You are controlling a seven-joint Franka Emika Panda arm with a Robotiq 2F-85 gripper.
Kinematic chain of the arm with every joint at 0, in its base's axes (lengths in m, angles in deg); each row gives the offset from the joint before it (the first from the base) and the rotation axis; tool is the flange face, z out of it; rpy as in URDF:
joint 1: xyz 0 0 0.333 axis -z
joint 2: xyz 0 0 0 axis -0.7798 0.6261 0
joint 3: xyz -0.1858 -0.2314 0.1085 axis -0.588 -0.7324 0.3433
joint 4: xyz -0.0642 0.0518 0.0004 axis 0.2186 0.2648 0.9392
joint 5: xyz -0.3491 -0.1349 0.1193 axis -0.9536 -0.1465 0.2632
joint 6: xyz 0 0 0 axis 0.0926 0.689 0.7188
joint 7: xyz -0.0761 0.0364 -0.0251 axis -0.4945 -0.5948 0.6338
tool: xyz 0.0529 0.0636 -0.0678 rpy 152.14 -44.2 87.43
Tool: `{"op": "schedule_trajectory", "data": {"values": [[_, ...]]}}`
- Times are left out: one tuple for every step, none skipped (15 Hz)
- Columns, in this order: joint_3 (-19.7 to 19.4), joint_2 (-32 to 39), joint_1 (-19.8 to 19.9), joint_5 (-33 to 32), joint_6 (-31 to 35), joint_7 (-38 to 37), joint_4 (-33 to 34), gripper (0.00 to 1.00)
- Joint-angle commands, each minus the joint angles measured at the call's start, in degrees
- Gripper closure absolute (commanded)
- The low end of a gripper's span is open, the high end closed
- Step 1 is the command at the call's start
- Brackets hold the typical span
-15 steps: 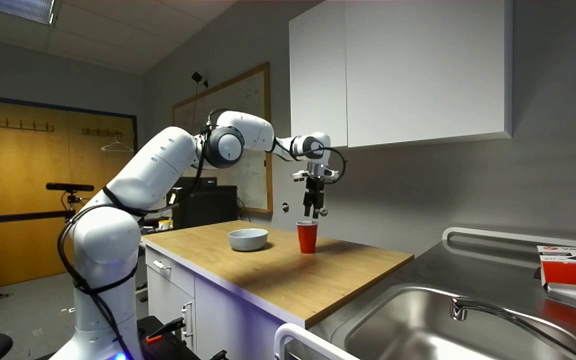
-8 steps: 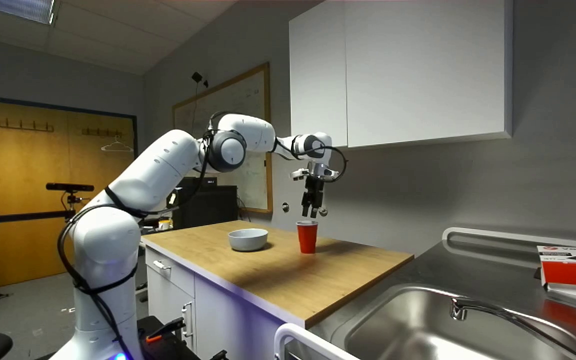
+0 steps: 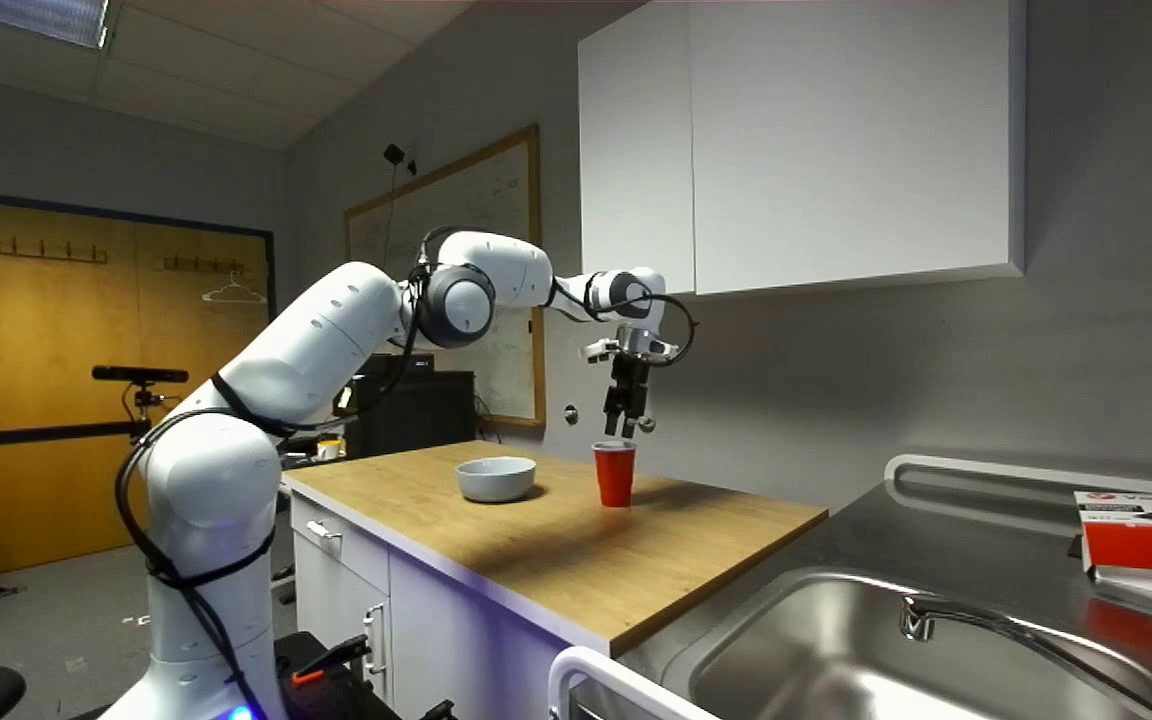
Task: Pour the contents from the orange cup into the gray bowl
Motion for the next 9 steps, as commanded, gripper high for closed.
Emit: {"op": "schedule_trajectory", "data": {"values": [[0.0,0.0,0.0,0.0,0.0,0.0,0.0,0.0],[0.1,0.7,0.1,0.1,0.5,0.2,0.7,0.0],[-0.1,1.8,0.1,0.0,1.2,0.0,1.8,0.0],[0.0,2.7,0.3,0.2,1.5,-0.1,2.7,0.0],[-0.1,3.8,0.4,0.3,2.4,-0.3,3.5,0.0],[0.0,4.4,0.6,0.5,2.7,-0.4,3.8,0.0],[0.0,5.6,0.9,0.7,3.2,-0.6,4.3,0.0],[-0.1,6.6,1.3,0.8,3.6,-0.6,4.7,0.0],[-0.1,7.4,1.6,0.8,3.9,-0.6,4.6,0.0]]}}
